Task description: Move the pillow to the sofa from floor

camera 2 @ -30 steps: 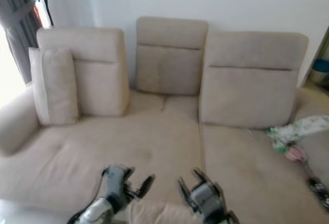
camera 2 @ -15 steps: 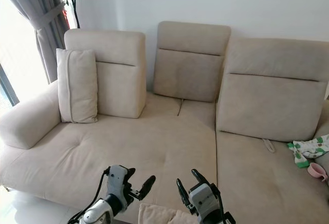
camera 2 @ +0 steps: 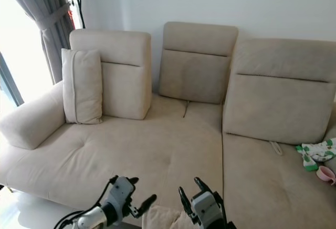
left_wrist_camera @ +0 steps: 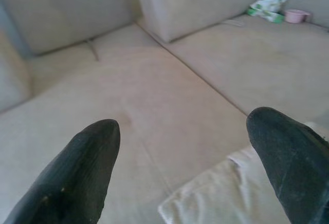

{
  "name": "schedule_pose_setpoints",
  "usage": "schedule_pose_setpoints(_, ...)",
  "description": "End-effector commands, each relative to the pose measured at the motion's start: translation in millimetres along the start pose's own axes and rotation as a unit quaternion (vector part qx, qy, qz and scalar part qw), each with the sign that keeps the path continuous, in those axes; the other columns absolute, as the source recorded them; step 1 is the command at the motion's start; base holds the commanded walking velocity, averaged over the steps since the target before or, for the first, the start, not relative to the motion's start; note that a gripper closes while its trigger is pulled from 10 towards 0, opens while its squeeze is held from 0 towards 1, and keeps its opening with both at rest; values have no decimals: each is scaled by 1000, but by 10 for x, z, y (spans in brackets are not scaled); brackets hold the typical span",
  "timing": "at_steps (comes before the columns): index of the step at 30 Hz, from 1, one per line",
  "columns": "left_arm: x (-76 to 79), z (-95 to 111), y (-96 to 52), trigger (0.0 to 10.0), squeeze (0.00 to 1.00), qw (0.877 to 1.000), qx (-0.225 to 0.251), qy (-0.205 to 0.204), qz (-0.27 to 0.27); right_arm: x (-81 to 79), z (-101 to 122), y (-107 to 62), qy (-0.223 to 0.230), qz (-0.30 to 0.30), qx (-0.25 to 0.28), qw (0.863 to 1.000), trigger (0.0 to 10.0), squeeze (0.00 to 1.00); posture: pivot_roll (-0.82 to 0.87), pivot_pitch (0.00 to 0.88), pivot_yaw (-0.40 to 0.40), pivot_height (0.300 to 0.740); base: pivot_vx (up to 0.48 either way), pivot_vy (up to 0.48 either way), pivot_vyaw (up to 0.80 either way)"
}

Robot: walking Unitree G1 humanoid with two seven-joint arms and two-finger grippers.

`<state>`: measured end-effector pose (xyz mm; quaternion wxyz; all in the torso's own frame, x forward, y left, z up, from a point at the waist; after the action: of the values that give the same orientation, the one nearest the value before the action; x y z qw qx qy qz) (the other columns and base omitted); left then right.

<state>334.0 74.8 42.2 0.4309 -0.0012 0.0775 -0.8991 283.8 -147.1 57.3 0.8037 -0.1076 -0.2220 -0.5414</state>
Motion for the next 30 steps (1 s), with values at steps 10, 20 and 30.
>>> schedule_pose_setpoints(10,-2,-27,6,10000,0,1000,-5,7,6,-32,-72,-147,28,-19,-22,999,10000,0,-110,0,54,616,0,0,0)
schedule_pose_setpoints(20,133,-53,29,10000,0,1000,-4,15,-16,93,-101,-240,46,-57,-37,997,10000,0,-117,0,55,607,0,0,0)
schedule_pose_setpoints(30,204,8,47,10000,0,993,-3,105,-58,146,-409,-541,106,-52,-123,985,10000,0,-125,0,65,607,0,0,0)
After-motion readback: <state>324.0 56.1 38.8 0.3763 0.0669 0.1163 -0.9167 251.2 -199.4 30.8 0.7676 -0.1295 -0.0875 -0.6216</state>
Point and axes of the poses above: a point about 5 cm out from each wrist's last joint towards the gripper, its own y axis pointing out of the wrist towards the gripper, its own z axis along the axis of the wrist's last joint, x = y × z, the point moved 4 cm from there along y, pointing out of the wrist towards the gripper, and after that the axes turned 7 degrees about -y, right-handed, at the moved point
